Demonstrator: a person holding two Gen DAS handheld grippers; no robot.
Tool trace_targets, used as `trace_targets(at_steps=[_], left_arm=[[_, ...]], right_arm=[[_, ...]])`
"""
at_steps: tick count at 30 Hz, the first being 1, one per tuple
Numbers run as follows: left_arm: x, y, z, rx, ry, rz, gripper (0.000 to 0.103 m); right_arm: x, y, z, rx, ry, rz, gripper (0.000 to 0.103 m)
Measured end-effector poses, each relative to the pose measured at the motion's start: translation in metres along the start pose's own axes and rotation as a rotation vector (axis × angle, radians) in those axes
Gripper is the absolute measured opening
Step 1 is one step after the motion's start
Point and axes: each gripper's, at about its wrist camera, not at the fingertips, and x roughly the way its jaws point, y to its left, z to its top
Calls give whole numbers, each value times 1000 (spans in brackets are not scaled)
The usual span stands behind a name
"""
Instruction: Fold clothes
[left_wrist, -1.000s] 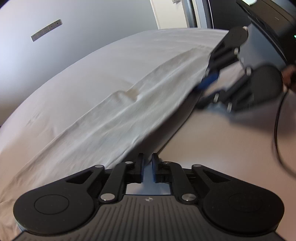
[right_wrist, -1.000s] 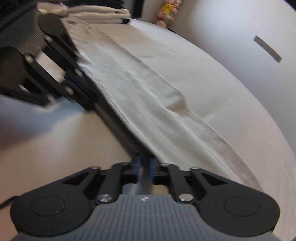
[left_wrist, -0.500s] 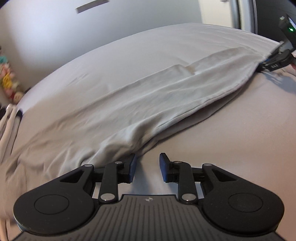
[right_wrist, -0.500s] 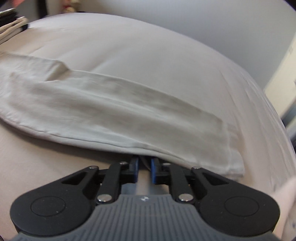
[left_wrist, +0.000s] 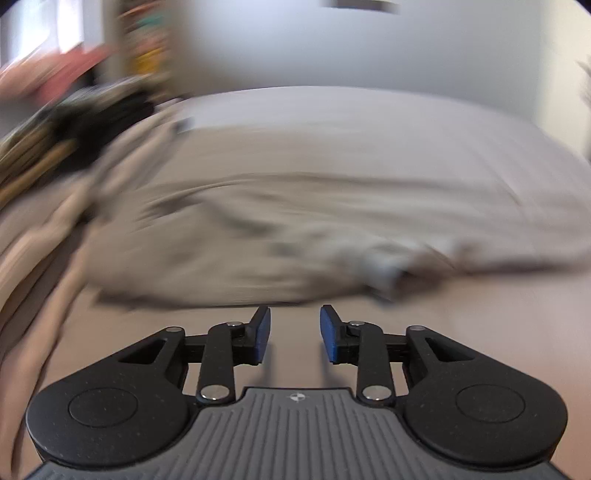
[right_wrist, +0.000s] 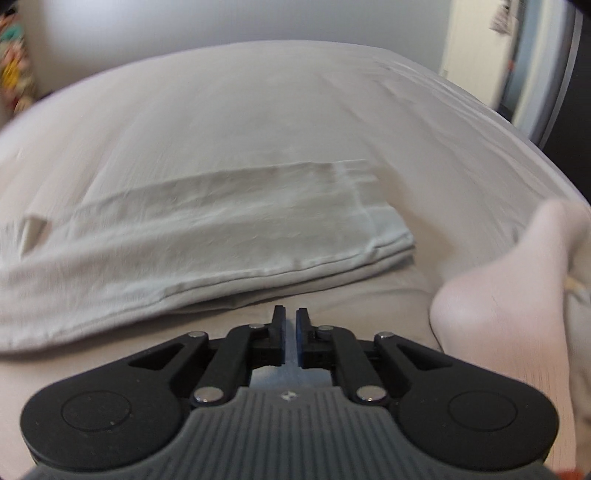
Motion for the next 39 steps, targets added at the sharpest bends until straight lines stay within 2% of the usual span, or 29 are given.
trace_targets(at_steps=[2,4,8,11,14,16,21,22,23,25,26,29,32,35,39], left_arm=[[-1,37,7,-186,4,17,48],[-1,72,11,-363,3,22,49],[4,124,12,-628,0,0,53],[12,144,14,-766,12,-8,53],[17,151,23,-838,9,-3,54],[22,153,32,-860,12,19,55],[41,153,50,-884,78,58,55],[43,152,51,-873,81,61,49],[42,150,53,-850,85,76,32],[41,146,57,-805,93,106,13],[37,144,59,-783,94,135,10],[24,139,65,-689,89,218,10],[23,142,62,-631,116,245,9],[26,140,53,-603,110,225,10],[21,140,45,-609,57,176,17]], right_arm=[[-4,-4,1,66,-13,14,18],[-7,-8,1,126,-22,28,22],[-7,-8,-1,161,-28,32,23],[-5,-7,-2,152,-31,29,24],[-3,-5,-3,143,-35,26,24],[-2,-4,-3,137,-38,24,24],[1,-2,-5,123,-42,20,25],[1,-1,-5,121,-41,22,25],[2,-1,-4,120,-41,21,25],[2,-2,-4,115,-45,12,25],[2,-3,-3,114,-47,7,25],[2,-11,-3,147,-52,1,25],[4,-21,-2,200,-47,11,25],[8,-30,-1,250,-33,34,26],[13,-42,-2,335,-17,96,40]])
